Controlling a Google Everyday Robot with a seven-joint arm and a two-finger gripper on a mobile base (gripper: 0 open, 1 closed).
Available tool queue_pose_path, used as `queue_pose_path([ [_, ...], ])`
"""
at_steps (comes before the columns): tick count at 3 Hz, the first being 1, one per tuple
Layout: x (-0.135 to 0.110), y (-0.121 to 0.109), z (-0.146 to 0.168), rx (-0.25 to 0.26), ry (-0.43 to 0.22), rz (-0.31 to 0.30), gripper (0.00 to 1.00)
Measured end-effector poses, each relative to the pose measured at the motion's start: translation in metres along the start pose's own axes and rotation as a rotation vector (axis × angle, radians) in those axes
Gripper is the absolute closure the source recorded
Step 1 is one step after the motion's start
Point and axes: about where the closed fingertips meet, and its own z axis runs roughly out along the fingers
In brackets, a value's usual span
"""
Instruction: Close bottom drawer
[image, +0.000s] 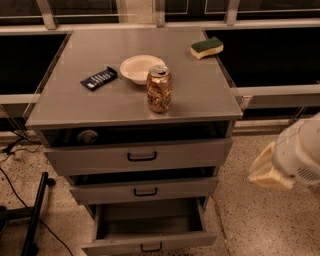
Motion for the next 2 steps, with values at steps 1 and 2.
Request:
queue_pose_path([
  [1,0.023,0.046,0.068,-0.098,-0.006,0.028,0.96],
  [2,0.032,0.062,0.081,-0.135,0.007,0.040,1.00],
])
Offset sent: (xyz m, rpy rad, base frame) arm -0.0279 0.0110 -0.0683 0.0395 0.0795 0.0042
